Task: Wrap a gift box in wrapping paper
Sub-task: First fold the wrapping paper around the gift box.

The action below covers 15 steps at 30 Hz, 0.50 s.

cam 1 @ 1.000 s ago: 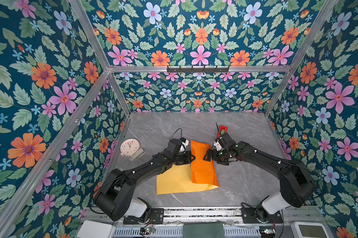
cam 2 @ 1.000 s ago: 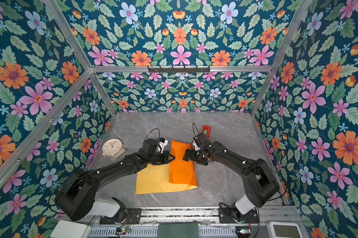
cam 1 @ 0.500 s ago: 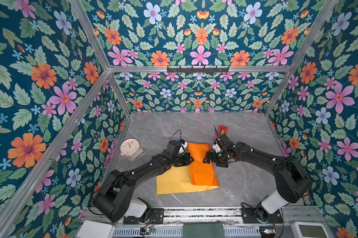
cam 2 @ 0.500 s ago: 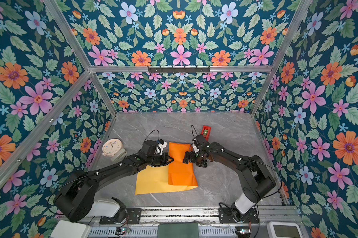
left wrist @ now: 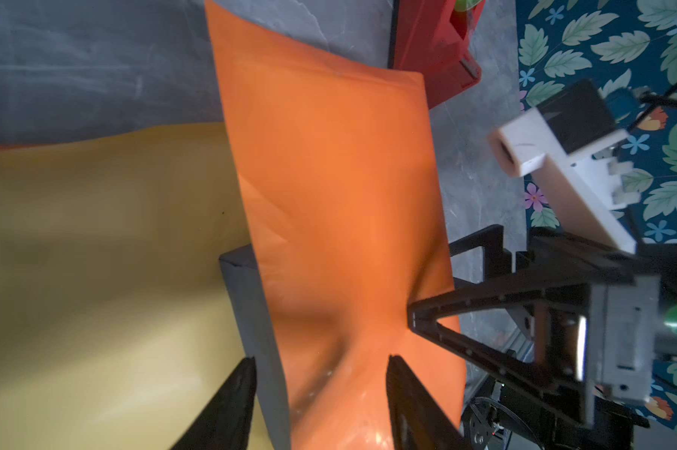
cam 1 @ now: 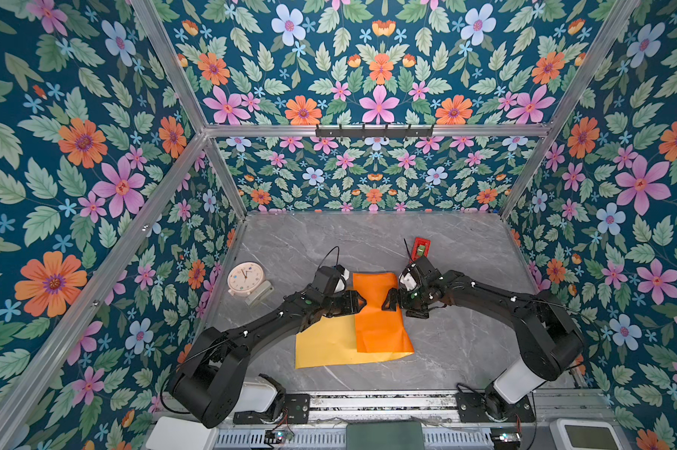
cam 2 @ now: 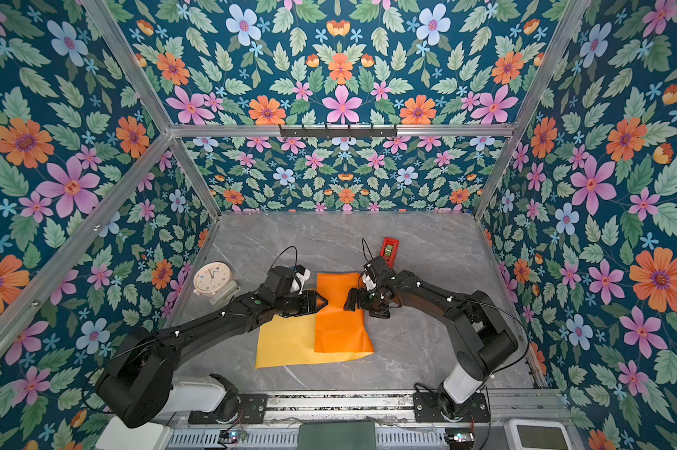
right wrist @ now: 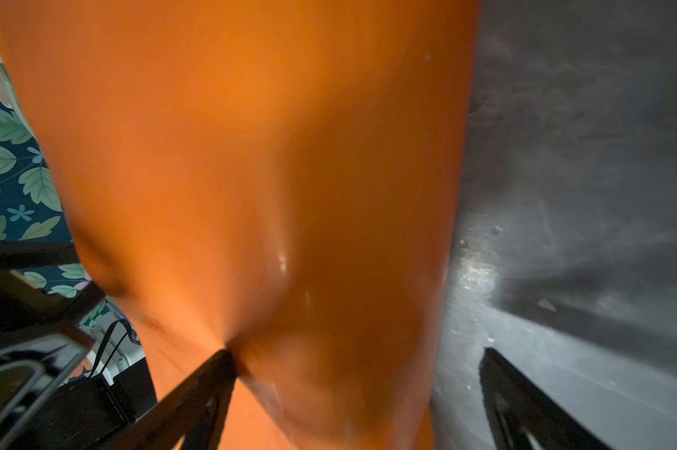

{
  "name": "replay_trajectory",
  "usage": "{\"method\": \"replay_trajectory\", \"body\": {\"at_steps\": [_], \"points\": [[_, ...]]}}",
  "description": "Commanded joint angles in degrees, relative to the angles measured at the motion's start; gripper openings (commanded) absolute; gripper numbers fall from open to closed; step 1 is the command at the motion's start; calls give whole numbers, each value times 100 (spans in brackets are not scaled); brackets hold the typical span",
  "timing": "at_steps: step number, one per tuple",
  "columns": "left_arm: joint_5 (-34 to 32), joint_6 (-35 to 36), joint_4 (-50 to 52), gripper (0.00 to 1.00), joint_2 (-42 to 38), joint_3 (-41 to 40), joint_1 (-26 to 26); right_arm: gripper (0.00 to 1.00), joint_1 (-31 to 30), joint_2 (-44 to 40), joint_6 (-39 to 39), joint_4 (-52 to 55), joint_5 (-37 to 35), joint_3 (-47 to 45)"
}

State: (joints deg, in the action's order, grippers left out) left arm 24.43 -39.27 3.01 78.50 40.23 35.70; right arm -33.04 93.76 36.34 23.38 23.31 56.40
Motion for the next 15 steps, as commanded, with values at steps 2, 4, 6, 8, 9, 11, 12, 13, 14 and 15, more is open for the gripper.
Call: {"method": "replay_trajectory", "body": {"at_steps": [2,4,6,8,9,11,12,13,14,15], "points": [[253,-151,51,61,188,50,51,97,-18,51,-26,263,-158,-30],[394,-208,-85,61,312,55,51,97,-15,50,-32,263,-160,-21],[584,-304,-203,58,426,77,60,97,-18,39,-41,298,-166,7],[584,-306,-170,54,522,108,60,97,-18,-1,-48,338,-190,37],[545,-292,-141,52,547,112,60,97,-12,-44,-50,363,-208,39],[432,-238,-31,48,618,135,61,97,-18,-121,-88,451,-315,88],[395,-215,18,46,655,140,62,97,-17,-167,-133,524,-372,123],[373,-211,33,45,696,136,64,97,-4,-209,-167,591,-416,168],[371,-213,33,43,725,127,60,97,0,-253,-194,640,-434,202],[362,-222,20,43,758,116,62,97,23,-306,-215,673,-435,231]]}}
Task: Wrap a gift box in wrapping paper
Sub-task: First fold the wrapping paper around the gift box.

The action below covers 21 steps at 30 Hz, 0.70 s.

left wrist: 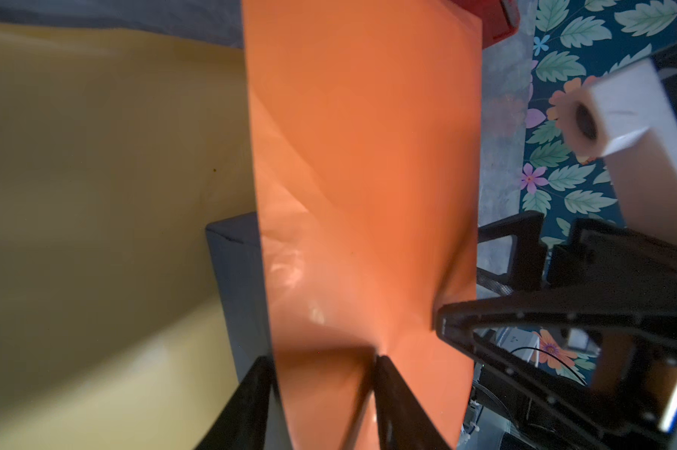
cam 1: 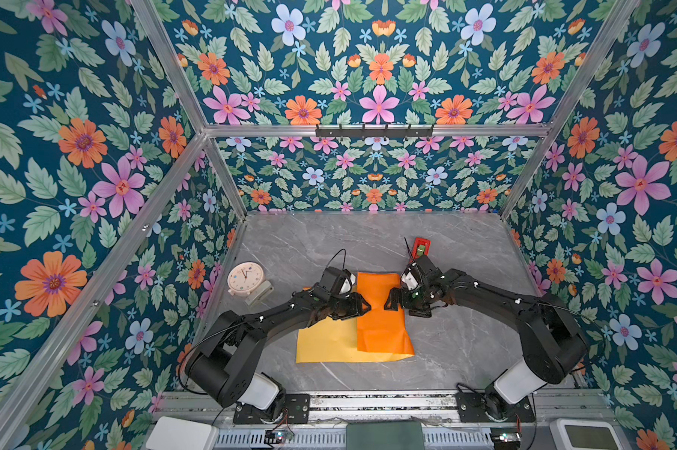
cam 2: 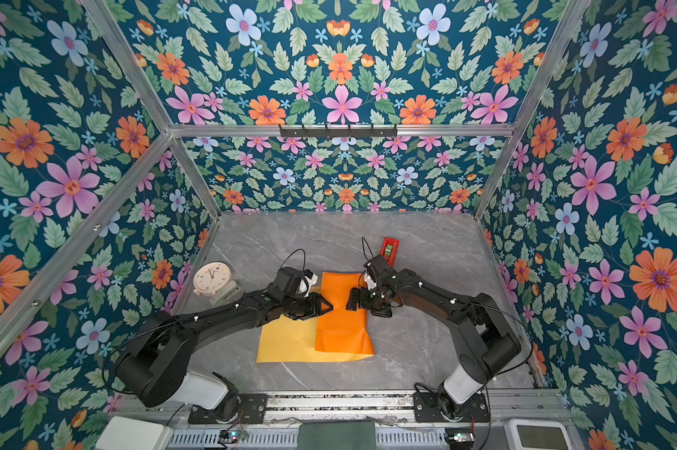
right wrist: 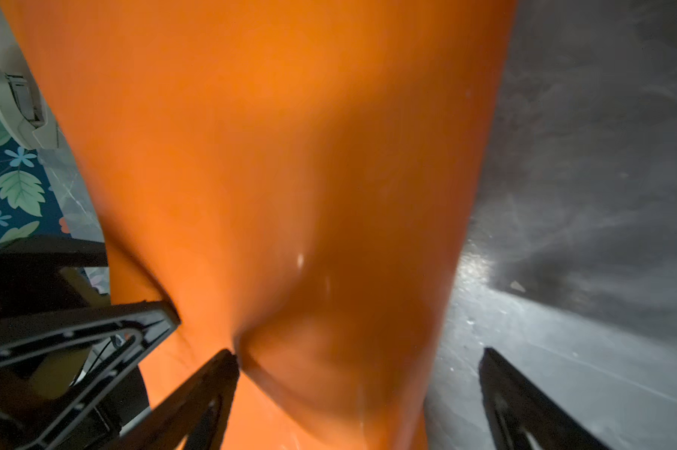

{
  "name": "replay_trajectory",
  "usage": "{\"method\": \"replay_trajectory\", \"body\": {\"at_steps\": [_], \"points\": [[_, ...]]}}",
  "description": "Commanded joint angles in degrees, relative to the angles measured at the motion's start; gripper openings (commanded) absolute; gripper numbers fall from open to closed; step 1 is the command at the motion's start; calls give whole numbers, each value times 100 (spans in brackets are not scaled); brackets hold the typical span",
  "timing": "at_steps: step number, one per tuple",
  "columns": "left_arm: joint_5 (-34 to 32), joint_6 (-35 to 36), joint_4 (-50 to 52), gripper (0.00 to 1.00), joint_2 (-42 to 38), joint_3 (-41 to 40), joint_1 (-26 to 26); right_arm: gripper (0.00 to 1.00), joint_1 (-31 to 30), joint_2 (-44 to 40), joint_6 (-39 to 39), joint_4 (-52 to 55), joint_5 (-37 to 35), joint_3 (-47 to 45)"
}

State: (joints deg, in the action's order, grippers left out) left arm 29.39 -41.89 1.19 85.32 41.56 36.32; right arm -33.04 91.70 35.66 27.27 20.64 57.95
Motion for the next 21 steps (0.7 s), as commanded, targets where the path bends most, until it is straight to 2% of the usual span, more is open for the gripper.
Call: {"method": "replay_trajectory", "body": {"at_steps": [1,6,13,21], "points": [[-162,32,198,42,94,-25,-2,97,48,-155,-162,304,-160,103],[-380,40,241,39,90,-109,-2,95,82,-232,-95,292,73,159],[-407,26,232,37,99,-167,-1,76,49,-174,195,-62,475,118],[-373,10,250,38,15,-203,-1,69,-47,46,99,87,410,390]]}}
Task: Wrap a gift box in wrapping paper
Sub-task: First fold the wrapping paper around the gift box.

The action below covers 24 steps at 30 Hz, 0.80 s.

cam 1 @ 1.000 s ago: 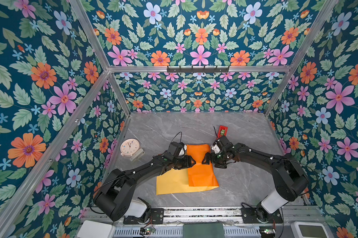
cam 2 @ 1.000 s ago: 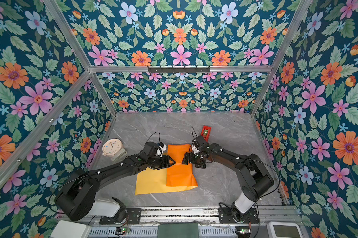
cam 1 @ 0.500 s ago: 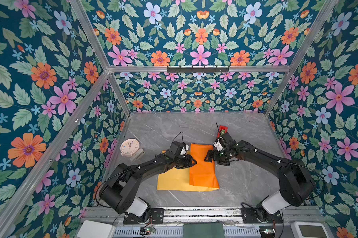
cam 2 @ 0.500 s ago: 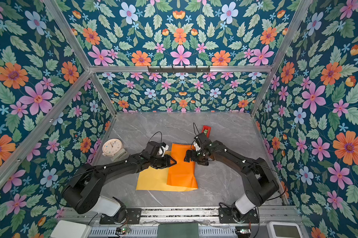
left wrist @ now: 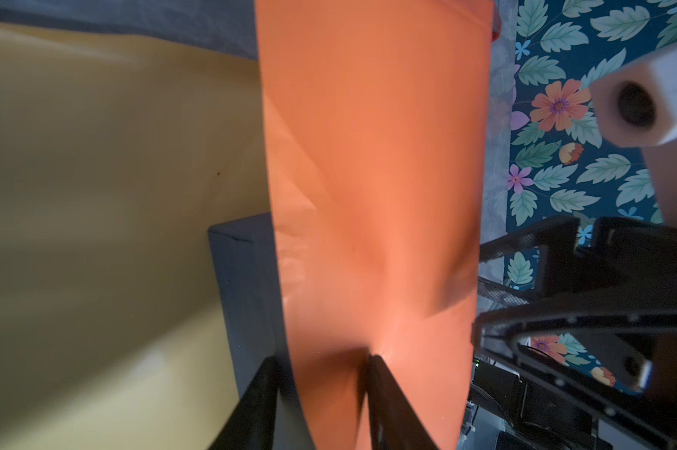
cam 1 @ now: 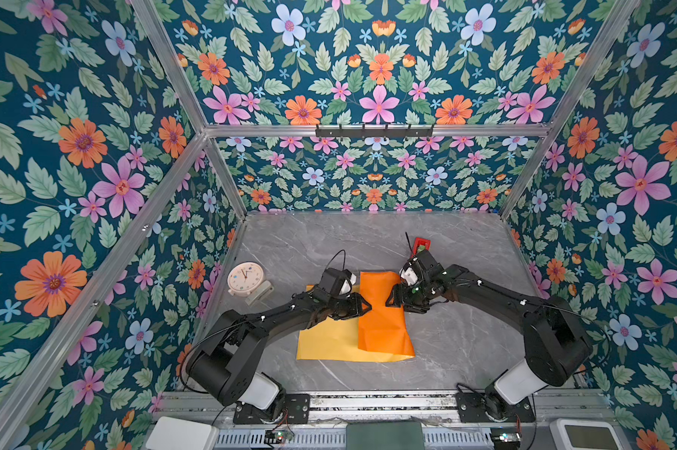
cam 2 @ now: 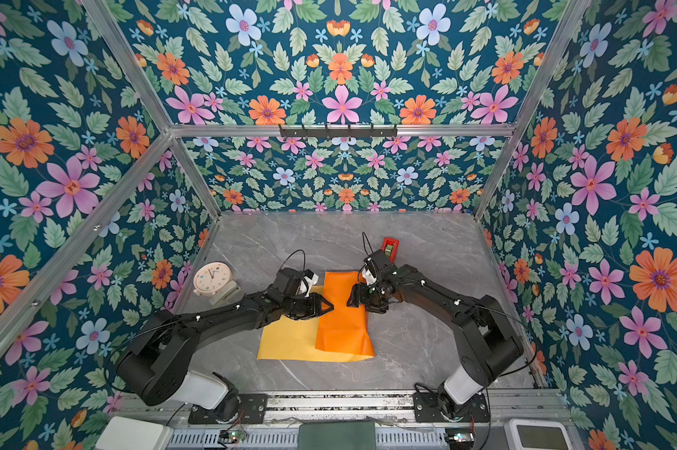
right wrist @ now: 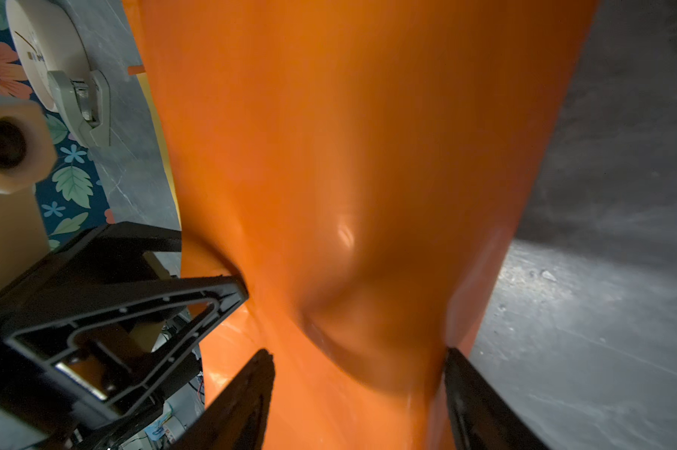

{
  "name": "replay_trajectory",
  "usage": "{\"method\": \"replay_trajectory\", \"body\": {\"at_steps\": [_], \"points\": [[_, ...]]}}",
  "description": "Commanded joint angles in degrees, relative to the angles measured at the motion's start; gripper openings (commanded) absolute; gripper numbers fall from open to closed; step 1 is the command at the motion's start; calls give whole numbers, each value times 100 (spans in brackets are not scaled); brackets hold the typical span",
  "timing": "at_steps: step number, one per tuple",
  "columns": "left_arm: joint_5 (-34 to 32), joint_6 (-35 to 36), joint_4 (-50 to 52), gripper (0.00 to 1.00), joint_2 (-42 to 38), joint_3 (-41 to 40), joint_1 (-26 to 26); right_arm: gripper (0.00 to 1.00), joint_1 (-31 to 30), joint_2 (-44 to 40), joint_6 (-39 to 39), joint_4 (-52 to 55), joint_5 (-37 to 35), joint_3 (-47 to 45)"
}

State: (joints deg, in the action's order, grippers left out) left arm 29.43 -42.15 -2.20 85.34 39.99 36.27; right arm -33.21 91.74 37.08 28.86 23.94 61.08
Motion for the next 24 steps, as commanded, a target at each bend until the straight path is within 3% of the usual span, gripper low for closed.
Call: {"method": "replay_trajectory", "body": {"at_steps": [1,8,16,24], "points": [[-386,40,604,38,-10,-42,9,69,-35,62,-63,-32,35,109],[-355,41,712,37,-159,8,3,72,-30,97,-215,309,-449,200],[-301,30,747,43,-280,34,-23,75,-28,274,-382,411,-706,125],[22,-351,270,57,-448,9,-234,76,-35,479,-391,339,-628,11]]}}
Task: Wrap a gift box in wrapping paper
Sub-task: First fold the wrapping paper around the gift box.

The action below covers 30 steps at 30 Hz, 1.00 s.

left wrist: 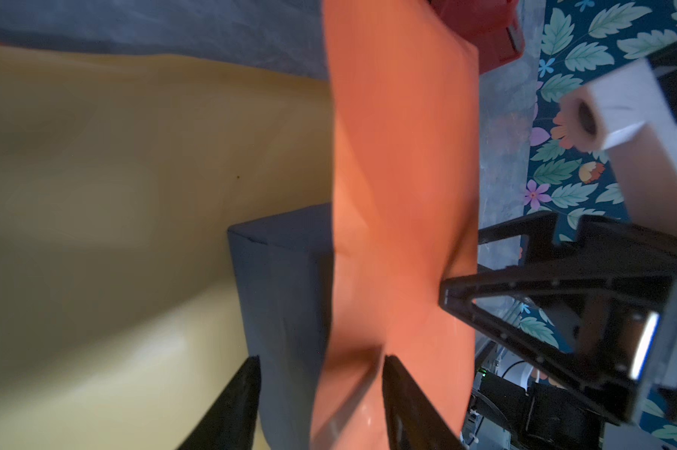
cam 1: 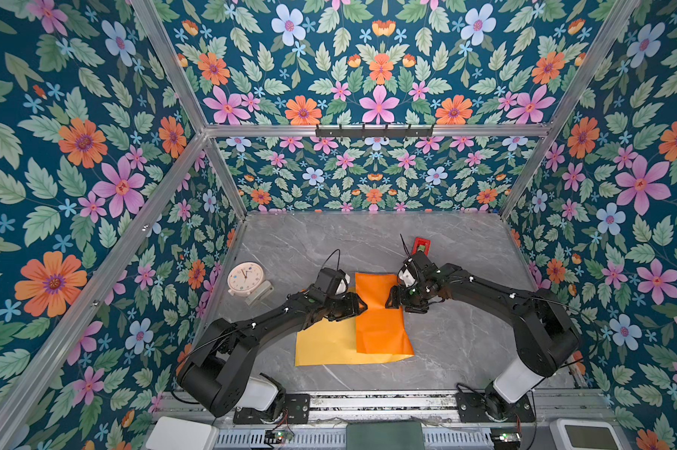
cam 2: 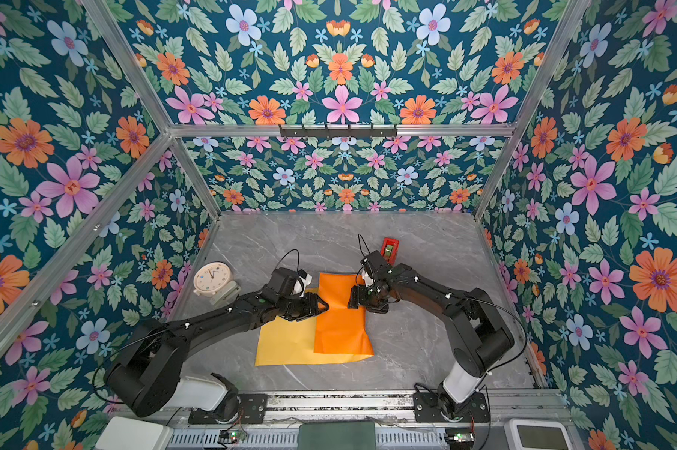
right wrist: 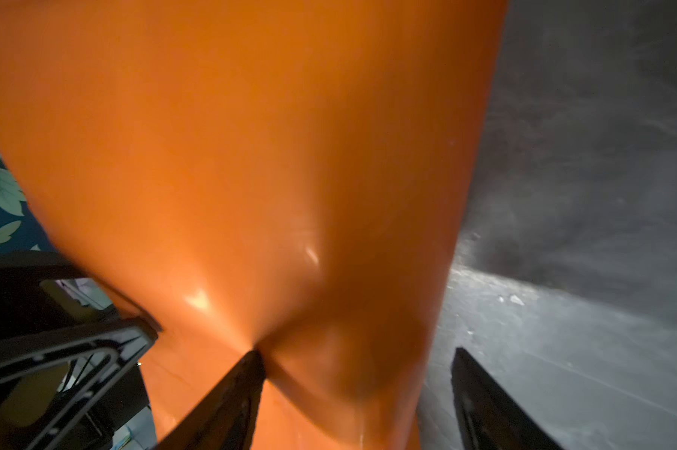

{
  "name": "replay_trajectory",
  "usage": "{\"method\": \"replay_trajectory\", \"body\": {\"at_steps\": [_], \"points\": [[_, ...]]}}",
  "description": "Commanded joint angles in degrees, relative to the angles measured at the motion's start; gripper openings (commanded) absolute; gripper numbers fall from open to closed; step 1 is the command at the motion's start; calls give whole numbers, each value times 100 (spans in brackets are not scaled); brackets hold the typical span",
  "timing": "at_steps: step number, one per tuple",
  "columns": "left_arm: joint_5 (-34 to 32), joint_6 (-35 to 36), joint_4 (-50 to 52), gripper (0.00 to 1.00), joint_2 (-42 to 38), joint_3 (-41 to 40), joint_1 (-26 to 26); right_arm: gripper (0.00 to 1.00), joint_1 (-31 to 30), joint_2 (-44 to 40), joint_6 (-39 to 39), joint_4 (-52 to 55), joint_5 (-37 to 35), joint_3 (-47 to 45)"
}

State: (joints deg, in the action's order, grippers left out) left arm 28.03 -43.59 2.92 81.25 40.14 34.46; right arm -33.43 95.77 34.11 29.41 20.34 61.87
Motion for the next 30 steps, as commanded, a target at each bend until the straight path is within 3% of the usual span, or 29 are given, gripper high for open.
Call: {"method": "replay_trajectory", "body": {"at_steps": [1,8,15,20,30], "points": [[224,-287,-362,58,-11,-2,-59,76,-7,74,-99,292,-267,-74],[400,-65,-37,59,569,328,-18,76,-12,65,-140,311,-292,-42],[301,236,555,39,716,268,-18,80,-3,-15,-250,501,-488,172],[174,66,457,29,770,-26,-18,83,64,-24,-291,574,-498,330],[30,-129,279,24,752,-277,-18,85,203,-377,-62,602,-72,255]]}}
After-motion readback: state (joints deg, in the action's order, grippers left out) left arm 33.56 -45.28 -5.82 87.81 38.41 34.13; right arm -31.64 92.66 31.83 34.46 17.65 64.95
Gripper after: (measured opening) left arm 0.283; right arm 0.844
